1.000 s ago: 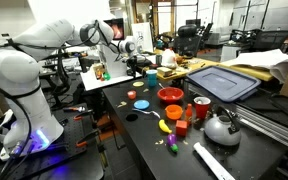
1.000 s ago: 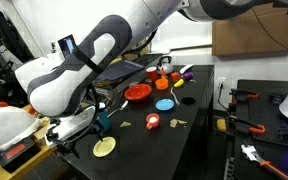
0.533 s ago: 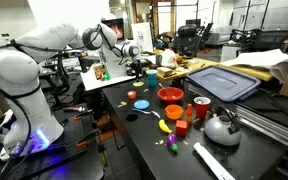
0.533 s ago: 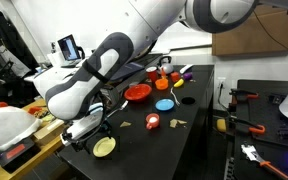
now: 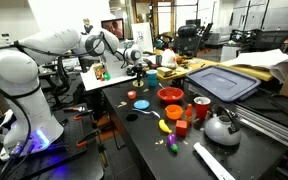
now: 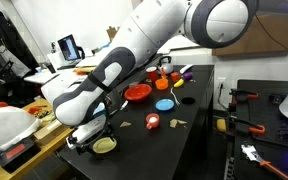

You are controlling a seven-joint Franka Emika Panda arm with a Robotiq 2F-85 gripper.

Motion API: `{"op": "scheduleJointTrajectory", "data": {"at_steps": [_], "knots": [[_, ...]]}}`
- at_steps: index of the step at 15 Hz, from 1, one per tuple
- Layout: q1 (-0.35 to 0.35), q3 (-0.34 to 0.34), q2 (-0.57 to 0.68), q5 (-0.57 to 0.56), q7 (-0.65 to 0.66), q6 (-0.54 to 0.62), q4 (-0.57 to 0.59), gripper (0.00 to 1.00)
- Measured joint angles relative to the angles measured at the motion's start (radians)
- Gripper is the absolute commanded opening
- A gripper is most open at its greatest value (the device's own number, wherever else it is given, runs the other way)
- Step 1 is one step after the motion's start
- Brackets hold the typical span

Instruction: Move the yellow plate to the right.

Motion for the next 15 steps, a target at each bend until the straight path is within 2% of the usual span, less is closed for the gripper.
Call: {"op": "scheduleJointTrajectory", "data": {"at_steps": [7, 15], "knots": [[0.02, -0.025, -0.001, -0.001, 0.066, -0.041, 0.026, 1.0], [0.062, -0.062, -0.015, -0.032, 0.141, -0.206, 0.035, 1.0]]}}
